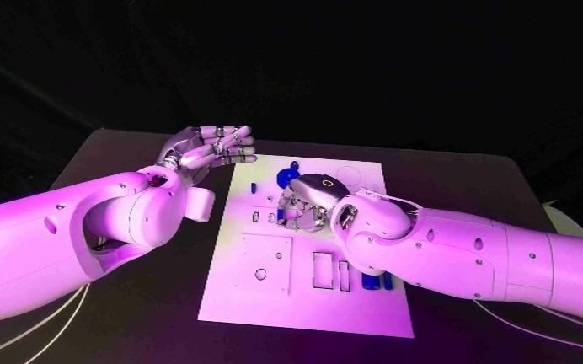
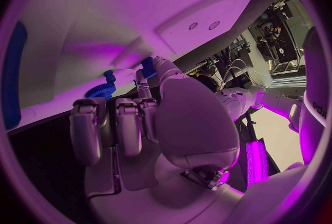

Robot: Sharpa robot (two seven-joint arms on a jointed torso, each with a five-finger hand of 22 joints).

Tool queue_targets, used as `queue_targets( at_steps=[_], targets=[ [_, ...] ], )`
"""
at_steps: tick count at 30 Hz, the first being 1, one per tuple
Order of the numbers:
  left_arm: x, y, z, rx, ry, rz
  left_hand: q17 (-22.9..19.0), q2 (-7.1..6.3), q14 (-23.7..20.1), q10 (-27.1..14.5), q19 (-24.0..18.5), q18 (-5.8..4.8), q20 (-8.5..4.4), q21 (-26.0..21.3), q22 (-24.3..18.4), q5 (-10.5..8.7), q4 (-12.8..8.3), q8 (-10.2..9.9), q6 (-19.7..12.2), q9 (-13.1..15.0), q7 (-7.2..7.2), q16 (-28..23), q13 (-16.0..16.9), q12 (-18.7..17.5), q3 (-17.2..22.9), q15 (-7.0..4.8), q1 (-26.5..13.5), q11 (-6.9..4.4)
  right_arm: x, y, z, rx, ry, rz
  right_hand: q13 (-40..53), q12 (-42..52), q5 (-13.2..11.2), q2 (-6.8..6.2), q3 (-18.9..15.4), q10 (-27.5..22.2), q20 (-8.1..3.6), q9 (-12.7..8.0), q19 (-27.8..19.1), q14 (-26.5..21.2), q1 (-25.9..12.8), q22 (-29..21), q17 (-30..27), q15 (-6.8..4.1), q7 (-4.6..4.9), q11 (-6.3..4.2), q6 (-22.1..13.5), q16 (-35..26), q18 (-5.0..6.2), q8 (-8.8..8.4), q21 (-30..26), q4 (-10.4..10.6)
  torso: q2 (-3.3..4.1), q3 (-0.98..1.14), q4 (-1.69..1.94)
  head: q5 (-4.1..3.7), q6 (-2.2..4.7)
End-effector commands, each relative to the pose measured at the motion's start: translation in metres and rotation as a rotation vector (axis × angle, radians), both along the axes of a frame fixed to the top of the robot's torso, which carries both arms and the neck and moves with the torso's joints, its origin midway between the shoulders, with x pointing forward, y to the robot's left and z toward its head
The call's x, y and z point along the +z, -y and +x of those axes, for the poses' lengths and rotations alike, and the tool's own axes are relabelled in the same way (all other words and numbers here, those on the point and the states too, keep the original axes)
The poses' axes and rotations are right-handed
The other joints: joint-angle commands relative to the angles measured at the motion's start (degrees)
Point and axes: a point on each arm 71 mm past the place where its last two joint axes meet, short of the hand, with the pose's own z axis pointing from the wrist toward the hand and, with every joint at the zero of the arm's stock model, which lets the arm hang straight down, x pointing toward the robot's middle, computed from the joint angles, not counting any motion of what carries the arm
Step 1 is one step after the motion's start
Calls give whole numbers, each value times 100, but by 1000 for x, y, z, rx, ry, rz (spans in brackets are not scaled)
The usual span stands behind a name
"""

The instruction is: Assemble the parts on the task board

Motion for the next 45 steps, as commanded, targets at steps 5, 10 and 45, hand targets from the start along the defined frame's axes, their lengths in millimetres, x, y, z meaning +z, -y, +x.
queue_targets(
  at_steps=[5, 10, 45],
  targets=[
    [1, 2, -1, -21, 3, -9, 8, 10, 13, 3, -41, 50, -17, 34, 7, -35, -34, -26, 2, -6, 21, -22, -3, -17, -4, 10, 49, 18, -3, 0, 0, 4, -6, -35, 980, -63, -22, -23, -23, 217, -27, 1, 335, 597, -65, 1211, 1510, -25, -91, 2, 36, 33, -21, -32, -43, 29, 0, 1, 0, 5, -1],
    [1, 2, -1, -21, 3, -9, 8, 10, 13, 3, -41, 50, -17, 34, 7, -35, -34, -26, 2, -6, 21, -22, -3, -17, -4, 10, 49, 18, -3, -1, 0, 4, -9, -34, 950, -97, -25, -60, -31, 190, -13, -14, 322, 597, -90, 1198, 1510, -4, -59, 29, -30, 33, -16, -71, -61, 30, 3, 3, 0, 19, -14],
    [1, 1, -1, -21, 1, -8, 10, 10, 14, 4, -43, 50, -17, 36, 8, -35, -39, -30, 2, -7, 22, -27, -2, -22, -5, 10, 53, 19, -2, -2, 0, -4, -1, -20, 568, -519, -291, -350, -208, -149, 148, -113, 162, 570, -365, 1035, 1402, 172, 161, 231, -487, -13, 44, -337, -283, 151, 3, 0, 0, 9, -15]
  ],
)
